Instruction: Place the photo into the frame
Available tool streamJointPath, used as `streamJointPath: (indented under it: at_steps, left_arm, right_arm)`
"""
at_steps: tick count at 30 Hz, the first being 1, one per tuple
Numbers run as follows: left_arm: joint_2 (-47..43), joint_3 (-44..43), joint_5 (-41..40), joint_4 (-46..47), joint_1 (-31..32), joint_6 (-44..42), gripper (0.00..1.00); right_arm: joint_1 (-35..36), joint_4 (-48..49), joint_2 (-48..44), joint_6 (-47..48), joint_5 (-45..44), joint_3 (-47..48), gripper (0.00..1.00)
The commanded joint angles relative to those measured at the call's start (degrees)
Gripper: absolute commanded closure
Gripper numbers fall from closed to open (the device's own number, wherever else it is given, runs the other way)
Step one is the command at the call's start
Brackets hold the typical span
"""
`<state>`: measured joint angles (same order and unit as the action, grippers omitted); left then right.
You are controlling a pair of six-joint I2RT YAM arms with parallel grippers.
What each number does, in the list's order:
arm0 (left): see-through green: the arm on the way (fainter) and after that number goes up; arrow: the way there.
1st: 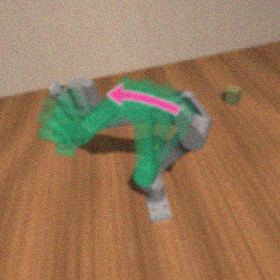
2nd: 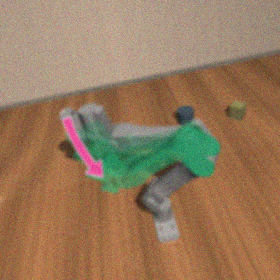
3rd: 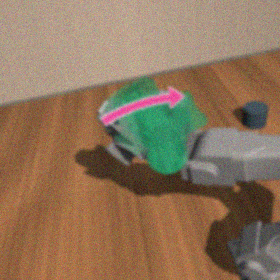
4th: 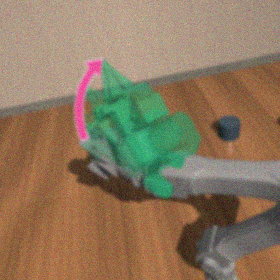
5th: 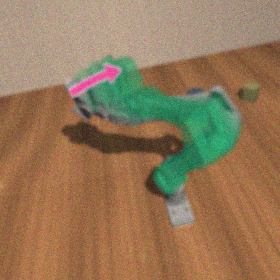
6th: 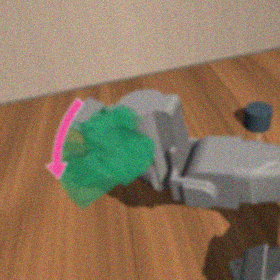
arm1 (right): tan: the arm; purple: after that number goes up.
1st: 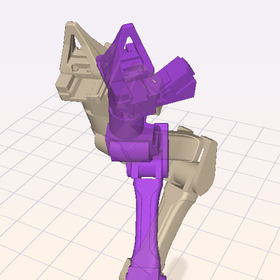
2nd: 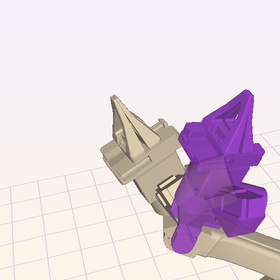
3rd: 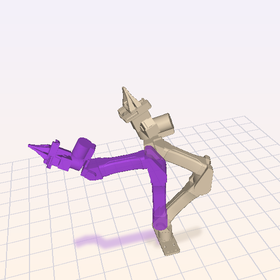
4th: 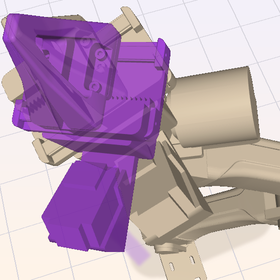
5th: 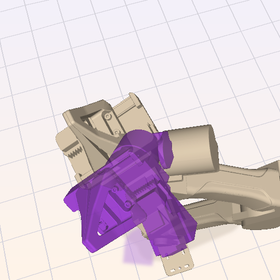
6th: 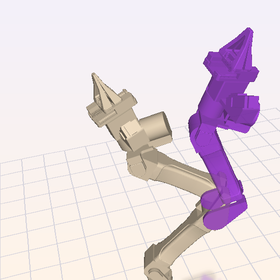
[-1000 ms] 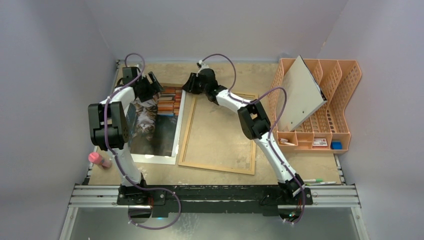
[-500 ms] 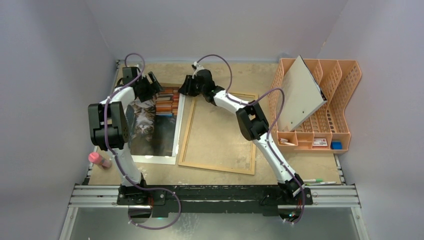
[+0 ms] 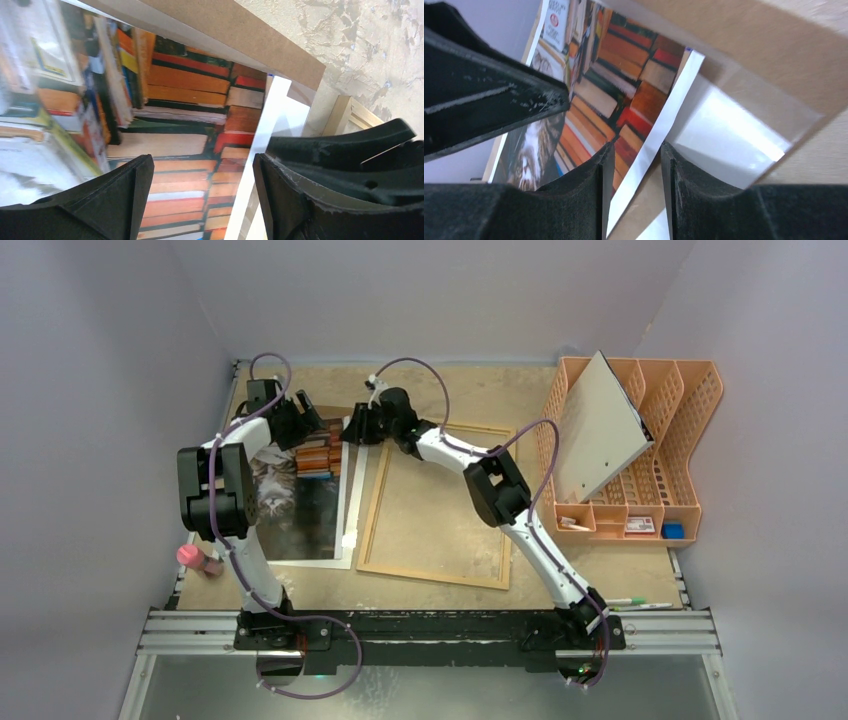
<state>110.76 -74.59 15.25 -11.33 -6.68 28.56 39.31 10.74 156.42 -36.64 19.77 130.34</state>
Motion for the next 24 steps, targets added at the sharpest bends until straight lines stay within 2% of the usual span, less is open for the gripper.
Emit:
streamJointPath:
  at_steps: [1,6,11,24]
  left_arm:
    - [-2.8,0.3,0.7,2.7,-0.1,1.3,0.24]
    - [-2.4,0.5,2.4,3.8,0.8,2.1,0.24]
    - [-0.9,-2.3,2.2,3.9,2.5,2.3,0.24]
    - [12.2,-18.2,-0.1,7.9,6.9,-1.1,0.24]
  right_arm:
    - [1.5,0.8,-0.1,0.0,3.6,-0.6,0.58]
    - [-1.7,-1.2,-2.3,-2.4,-3.0,-0.3,0.58]
    - [-6.5,2.6,-4.9,-5.2,-4.2,-3.6,0.58]
    - [-7.7,0.0,-5.5,-6.0,-5.2,-4.7,0.59]
